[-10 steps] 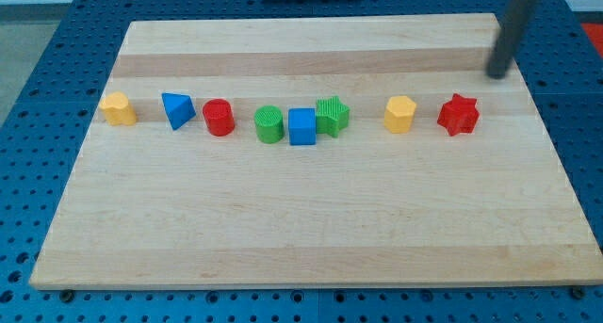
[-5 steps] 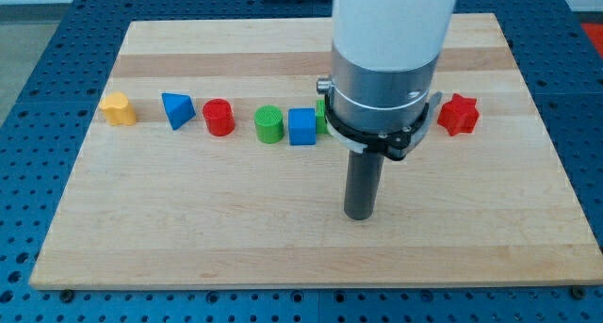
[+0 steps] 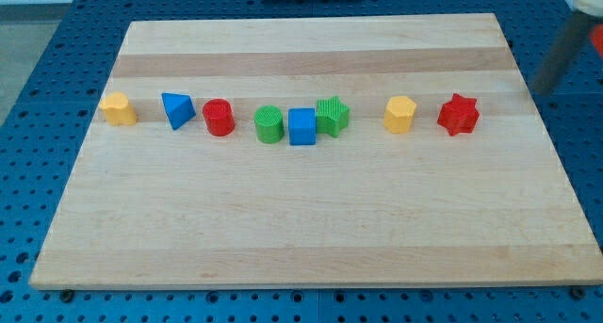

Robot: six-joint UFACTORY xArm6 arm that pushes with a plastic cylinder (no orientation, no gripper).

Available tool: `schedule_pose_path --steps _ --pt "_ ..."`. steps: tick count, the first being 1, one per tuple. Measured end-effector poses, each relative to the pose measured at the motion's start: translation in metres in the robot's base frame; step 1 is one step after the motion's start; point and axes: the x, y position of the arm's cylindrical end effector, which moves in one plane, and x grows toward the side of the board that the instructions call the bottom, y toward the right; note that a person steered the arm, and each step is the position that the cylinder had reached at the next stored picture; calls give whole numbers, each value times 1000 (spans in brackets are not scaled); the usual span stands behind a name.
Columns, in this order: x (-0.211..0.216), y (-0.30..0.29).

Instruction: Point your arm at the top of blue triangle

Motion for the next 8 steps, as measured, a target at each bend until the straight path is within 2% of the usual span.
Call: schedule_pose_path --steps 1,2,3,4,5,8 --pt "-54 -99" --pt "-70 -211" --pt "-64 -324" --pt "-30 -408" --pt "-7 -429" --pt "16 -443"
